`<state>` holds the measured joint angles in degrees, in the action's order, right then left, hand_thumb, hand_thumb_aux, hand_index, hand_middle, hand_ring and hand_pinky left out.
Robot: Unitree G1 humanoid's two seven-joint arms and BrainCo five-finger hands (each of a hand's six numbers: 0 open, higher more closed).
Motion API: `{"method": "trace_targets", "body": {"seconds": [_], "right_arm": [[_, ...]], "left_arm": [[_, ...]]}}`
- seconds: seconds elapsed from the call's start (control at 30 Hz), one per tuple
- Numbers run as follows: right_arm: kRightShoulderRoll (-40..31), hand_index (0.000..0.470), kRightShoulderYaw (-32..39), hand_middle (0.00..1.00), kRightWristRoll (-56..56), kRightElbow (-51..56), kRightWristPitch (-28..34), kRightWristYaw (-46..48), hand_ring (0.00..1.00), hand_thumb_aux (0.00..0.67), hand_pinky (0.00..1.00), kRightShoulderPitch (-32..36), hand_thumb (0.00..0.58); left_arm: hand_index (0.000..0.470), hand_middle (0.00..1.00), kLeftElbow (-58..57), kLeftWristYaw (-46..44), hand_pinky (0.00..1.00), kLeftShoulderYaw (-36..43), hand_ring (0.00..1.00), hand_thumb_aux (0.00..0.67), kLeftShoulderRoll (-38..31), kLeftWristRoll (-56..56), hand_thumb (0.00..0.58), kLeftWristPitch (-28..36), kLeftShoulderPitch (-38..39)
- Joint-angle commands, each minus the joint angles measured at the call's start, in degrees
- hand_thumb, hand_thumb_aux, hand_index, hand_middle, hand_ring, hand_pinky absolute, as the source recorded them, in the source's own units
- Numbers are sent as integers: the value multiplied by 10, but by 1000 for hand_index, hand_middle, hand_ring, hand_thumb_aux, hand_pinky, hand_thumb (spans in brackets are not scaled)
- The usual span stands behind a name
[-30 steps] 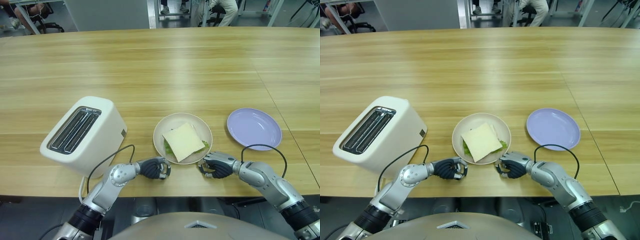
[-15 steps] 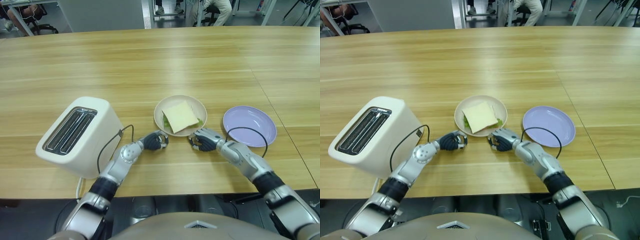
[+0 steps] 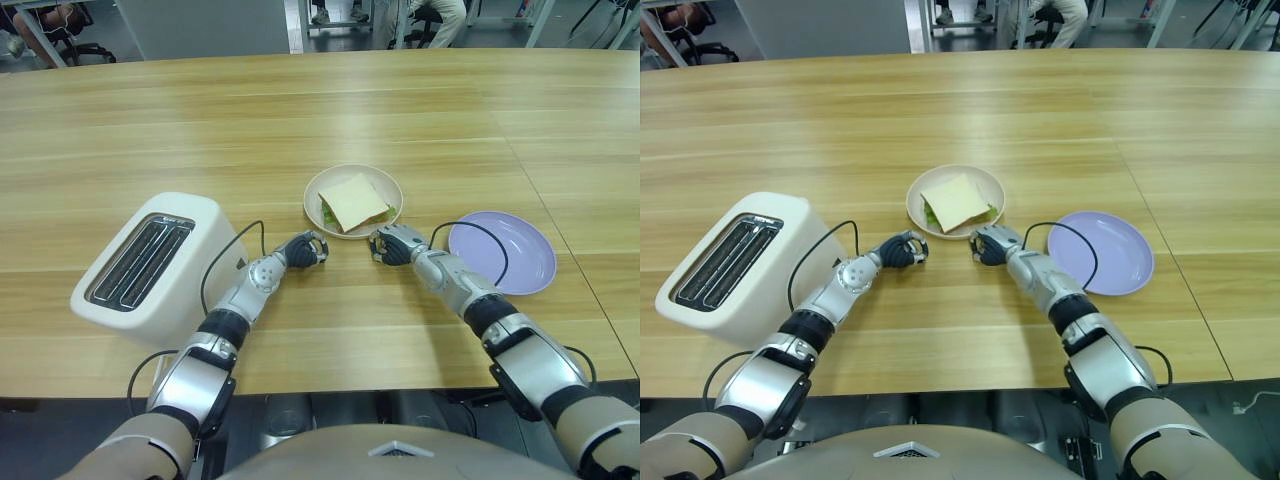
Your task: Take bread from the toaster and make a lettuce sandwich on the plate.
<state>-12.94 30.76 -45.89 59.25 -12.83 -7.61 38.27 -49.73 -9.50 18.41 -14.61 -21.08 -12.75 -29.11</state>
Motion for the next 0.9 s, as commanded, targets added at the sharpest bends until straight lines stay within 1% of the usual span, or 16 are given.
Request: {"method": "trace_targets", "body": {"seconds": [0.03,0.17,0.2,0.23,0.27,0.3,0.33,0.37,0.47,0.5,0.53,0.57,0.67,0.73,0.8,0.9], "right_arm": [[9,460,6,1000,-2,53,23,-46,1000,670,1000,16,580],[10,460,10,1000,0,49,17,-74,1000,670,1000,15,580],[9,460,11,1000,1,44,16,-77,1000,670,1000,12,580],[5,460,11,1000,1,33,17,-79,1000,670,1000,6,580],[2,460,12,1000,2,24,18,-81,1000,670,1000,1,580],[-5,323,12,1000,2,4,19,-79,1000,470,1000,-10,528],[-11,0,12,1000,3,-17,21,-75,1000,0,1000,-20,0],[-18,0,13,1000,3,-38,21,-67,1000,0,1000,-32,0],[-48,0,13,1000,8,-137,25,-23,1000,0,1000,-85,0],[-58,0,14,894,8,-167,27,-9,894,0,894,-101,0],[-67,0,13,463,9,-200,32,7,463,0,463,-118,0],[-75,0,12,0,10,-231,36,20,0,0,0,-135,0],[-96,0,1,0,16,-332,48,53,0,0,0,-190,0],[-105,0,-4,0,15,-389,55,67,0,0,0,-222,0],[-105,0,-6,0,17,-429,56,72,0,0,0,-249,0],[-92,0,-3,0,22,-464,50,69,0,0,0,-281,0]], "left_arm": [[460,1000,-45,31,1000,-9,1000,670,2,-3,580,-6,-11],[451,1000,-20,38,1000,-4,1000,657,-3,-9,580,-13,-2],[350,1000,-10,38,1000,-2,1000,510,-5,-12,547,-13,4],[207,914,10,39,914,-2,914,302,-8,-13,405,-12,15],[207,914,28,39,914,-3,914,302,-11,-14,405,-10,24],[76,824,60,37,824,-4,824,110,-16,-14,175,-7,41],[0,75,92,33,75,-6,75,0,-20,-14,0,-1,58],[0,0,124,28,0,-8,0,0,-25,-13,0,5,75],[0,0,254,2,0,-18,0,0,-45,-3,0,36,151],[0,0,291,-7,0,-21,0,0,-50,2,0,46,174],[0,0,327,-14,0,-27,0,0,-55,7,0,56,197],[0,0,358,-20,0,-32,0,0,-59,12,0,65,219],[0,0,429,-23,0,-59,0,0,-59,38,0,84,275],[0,0,446,-16,0,-86,0,0,-36,78,0,94,296],[0,0,437,-11,0,-113,0,0,-4,122,0,104,306],[0,0,394,6,0,-137,0,0,25,142,0,108,305]]}}
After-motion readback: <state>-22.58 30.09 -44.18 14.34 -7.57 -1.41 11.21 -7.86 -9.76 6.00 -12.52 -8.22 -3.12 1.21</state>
